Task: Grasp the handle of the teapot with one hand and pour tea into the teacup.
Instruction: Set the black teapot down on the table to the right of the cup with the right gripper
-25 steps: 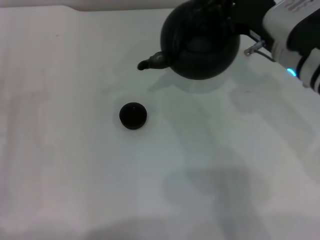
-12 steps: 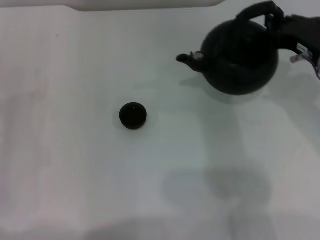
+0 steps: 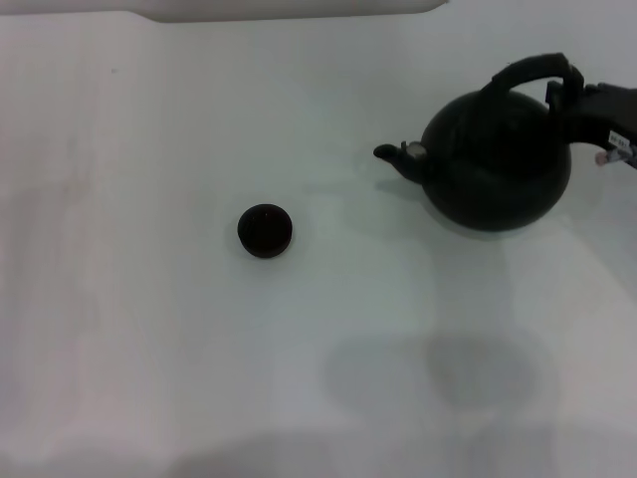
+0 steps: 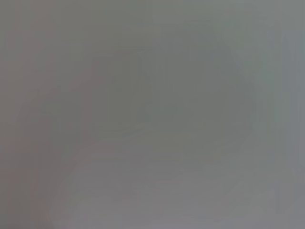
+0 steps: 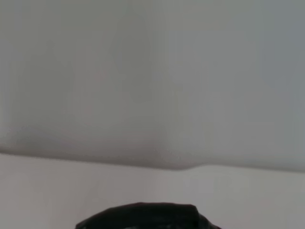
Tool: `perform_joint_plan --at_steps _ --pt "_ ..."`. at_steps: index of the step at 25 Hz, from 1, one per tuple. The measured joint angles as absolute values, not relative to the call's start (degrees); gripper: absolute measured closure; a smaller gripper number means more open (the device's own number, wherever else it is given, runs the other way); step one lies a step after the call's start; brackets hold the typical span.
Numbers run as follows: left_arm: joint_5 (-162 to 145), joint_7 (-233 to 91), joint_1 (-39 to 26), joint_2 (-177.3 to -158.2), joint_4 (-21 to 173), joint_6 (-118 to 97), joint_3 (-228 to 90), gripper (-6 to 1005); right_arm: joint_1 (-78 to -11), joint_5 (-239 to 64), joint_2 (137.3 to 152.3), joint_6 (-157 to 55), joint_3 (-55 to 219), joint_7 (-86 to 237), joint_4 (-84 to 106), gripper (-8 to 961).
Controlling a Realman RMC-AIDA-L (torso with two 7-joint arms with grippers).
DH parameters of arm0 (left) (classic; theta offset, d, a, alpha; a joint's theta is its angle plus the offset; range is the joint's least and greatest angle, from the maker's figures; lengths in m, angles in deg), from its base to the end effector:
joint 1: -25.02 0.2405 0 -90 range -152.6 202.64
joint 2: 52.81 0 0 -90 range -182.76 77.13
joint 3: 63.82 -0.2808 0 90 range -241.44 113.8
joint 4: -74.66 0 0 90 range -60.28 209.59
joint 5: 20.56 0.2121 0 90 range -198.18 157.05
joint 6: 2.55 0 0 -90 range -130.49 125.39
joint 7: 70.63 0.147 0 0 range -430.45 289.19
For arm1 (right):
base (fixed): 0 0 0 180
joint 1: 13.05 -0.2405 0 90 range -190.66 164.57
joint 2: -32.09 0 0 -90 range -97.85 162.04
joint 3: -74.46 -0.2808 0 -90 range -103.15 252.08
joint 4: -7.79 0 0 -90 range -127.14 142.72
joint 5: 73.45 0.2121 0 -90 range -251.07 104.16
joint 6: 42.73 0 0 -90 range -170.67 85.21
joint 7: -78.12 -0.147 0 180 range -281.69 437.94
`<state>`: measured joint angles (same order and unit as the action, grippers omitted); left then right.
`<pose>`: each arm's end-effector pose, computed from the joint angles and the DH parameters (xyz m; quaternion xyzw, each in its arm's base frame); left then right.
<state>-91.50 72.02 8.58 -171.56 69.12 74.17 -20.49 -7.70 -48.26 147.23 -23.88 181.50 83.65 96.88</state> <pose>-0.4159 0.2755 0.0265 -0.4654 -0.4028 -0.4589 0.6407 0.2759 0.3048 -0.0099 -0.7763 0.3834 0.1207 0.4855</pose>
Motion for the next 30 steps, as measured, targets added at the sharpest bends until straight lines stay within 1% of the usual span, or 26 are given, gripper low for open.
perform_joint_plan --at_steps 12,18,23,28,30 --pt "-91.5 72.0 8.5 -171.38 69.2 74.1 -20.5 170 -7.3 -48.2 147.23 -22.5 181.4 83.6 97.4 770" --pt "-91.5 72.0 8.5 -171.38 69.2 74.1 -20.5 169 -6.9 -45.7 147.04 -21.2 180.5 83.8 99.0 486" --pt "-91.5 72.0 8.5 -171.38 69.2 74.1 -20.5 169 -6.5 -45.3 147.04 -12.3 177.1 84.5 102.6 273" --pt "-91.6 72.0 8.5 -171.38 69.3 74.1 -20.4 169 -5.4 -41.4 147.17 -7.3 174.0 88.1 105.1 200" --pt "-91.7 72.0 8.5 -171.35 69.3 74.1 -20.4 169 -5.0 -38.2 147.22 -5.3 172.1 90.8 105.5 201"
